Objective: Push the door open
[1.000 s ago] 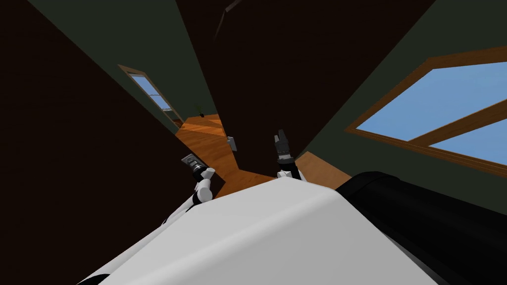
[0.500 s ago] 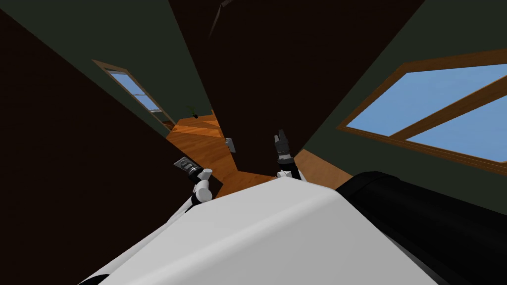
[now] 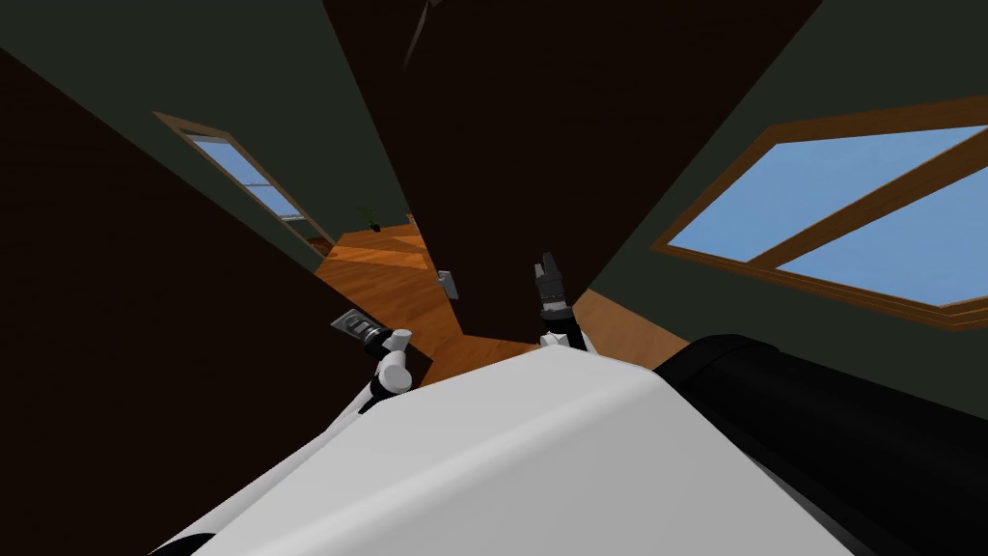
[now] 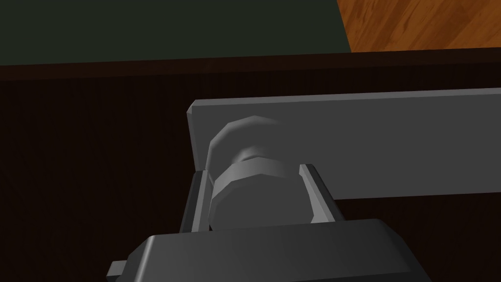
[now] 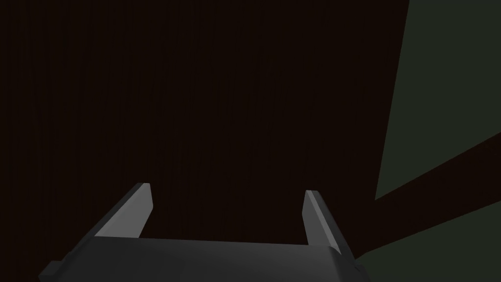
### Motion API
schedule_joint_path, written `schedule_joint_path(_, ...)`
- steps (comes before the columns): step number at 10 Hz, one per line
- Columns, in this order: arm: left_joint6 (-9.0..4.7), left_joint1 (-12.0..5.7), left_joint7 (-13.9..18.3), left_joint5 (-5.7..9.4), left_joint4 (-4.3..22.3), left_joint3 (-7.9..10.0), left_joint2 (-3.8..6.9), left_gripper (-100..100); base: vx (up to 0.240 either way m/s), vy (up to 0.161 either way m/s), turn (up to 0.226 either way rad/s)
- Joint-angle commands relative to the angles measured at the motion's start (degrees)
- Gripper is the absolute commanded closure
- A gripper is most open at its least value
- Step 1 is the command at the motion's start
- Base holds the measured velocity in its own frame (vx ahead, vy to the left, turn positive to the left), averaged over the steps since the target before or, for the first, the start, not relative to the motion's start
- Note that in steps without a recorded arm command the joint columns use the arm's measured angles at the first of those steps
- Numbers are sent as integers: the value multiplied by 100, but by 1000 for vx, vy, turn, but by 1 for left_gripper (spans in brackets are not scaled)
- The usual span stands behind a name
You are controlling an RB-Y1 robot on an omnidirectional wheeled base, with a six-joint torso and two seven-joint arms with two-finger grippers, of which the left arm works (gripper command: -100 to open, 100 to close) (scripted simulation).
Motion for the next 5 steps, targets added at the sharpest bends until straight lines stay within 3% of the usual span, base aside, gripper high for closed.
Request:
schedule_joint_path(1, -138, 19, -7, 27, 10, 95, 158, 100, 22, 38, -93)
schedule_joint_path(4, -138, 19, -7, 27, 10, 95, 158, 100, 6, 4, 13)
schedule_joint_path(5, -197, 4, -116, 90, 1, 266, 167, 100, 14, 29, -163)
